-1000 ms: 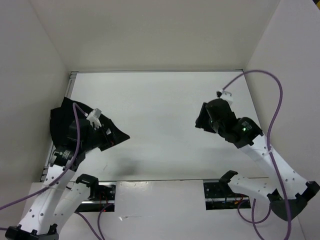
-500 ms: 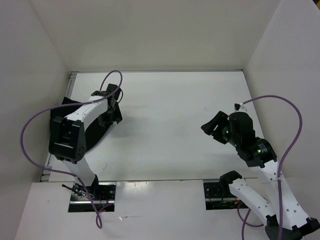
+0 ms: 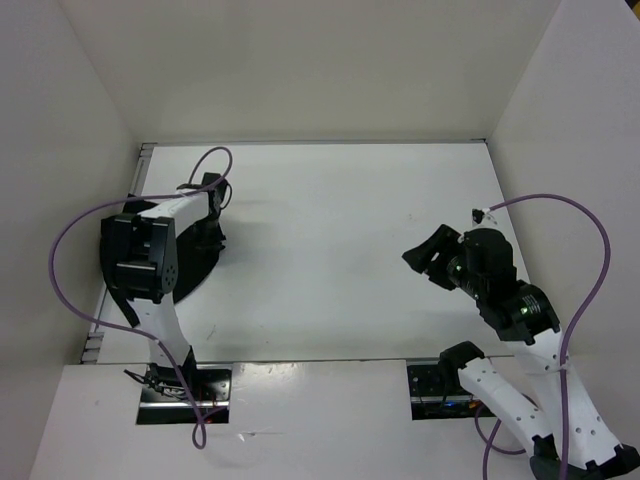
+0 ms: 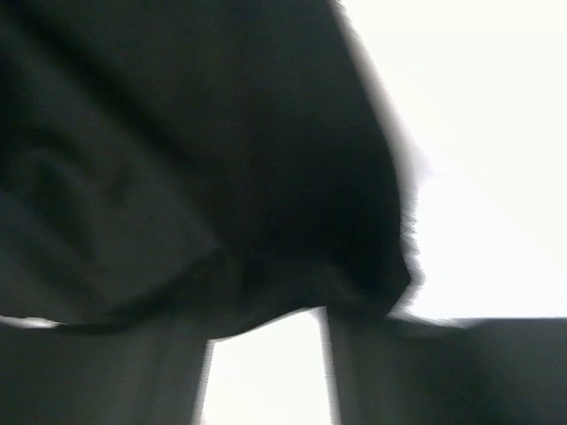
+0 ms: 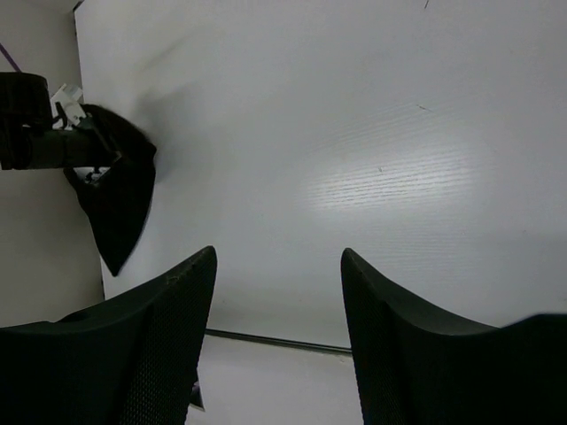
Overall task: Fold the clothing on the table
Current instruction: Move the skirt to the center of the board
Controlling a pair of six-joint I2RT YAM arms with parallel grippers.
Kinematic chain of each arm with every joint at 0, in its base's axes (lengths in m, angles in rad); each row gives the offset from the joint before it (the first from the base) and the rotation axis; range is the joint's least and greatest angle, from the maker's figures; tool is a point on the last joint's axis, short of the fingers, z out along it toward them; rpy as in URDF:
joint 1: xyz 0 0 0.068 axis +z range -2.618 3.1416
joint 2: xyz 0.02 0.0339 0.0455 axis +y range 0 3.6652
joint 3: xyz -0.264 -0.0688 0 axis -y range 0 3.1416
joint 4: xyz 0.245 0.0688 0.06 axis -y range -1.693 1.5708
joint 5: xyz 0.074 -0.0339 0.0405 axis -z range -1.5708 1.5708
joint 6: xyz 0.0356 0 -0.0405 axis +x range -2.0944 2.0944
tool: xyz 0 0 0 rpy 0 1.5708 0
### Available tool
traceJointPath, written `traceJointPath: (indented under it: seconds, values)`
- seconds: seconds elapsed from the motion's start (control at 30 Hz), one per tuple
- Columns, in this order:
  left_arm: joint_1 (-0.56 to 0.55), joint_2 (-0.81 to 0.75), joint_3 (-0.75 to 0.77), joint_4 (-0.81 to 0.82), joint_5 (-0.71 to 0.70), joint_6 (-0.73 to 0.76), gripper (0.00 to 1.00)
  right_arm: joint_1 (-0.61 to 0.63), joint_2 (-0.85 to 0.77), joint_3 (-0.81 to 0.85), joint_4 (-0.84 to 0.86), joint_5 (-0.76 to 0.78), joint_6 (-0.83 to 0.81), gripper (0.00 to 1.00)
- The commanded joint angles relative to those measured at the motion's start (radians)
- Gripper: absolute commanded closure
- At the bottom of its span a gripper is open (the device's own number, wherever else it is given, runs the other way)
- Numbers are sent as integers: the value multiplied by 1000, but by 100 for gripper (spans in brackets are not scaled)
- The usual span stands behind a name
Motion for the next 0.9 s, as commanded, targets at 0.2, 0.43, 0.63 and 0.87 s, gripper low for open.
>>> traceJointPath:
  seconds: [0.2,0.43,0.63,0.87]
  values:
    - [-235,-174,34,38,278,75,100,-16,-6,1,67,-4,-17,36]
    - [-525,-438,43,86,688,47,100,-16,49,-9,120,-47,-17,36]
    - [-405,-648,2,86,457,-34,7,-16,95,-28,179,-119,-8,38]
    - [-315,-504,-9,89,510,-13,1,-16,172,5,180,-139,-31,39]
